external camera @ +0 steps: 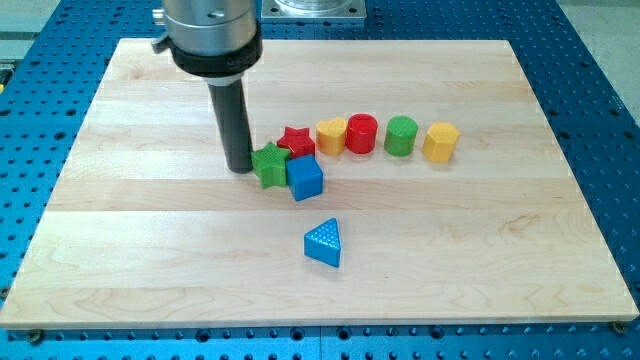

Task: Keep stars in between heart and triangle

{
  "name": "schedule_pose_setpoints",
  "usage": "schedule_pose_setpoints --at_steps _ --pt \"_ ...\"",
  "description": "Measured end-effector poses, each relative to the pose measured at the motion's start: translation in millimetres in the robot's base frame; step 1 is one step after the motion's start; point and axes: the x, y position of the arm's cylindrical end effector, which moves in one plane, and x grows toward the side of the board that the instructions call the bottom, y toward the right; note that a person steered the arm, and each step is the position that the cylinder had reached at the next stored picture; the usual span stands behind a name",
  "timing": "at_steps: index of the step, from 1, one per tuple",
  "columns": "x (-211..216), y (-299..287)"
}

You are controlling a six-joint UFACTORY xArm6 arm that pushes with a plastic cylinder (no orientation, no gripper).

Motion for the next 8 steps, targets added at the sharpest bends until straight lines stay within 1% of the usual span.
schedule_pose_setpoints --at_steps 1,2,3,4,5,6,7,8 --pt "21 40" --pt "26 70" --pt "24 24" --pt "6 -8" --pt "-22 12" --pt "-32 30" --pt "-29 56" --pt "-27 57"
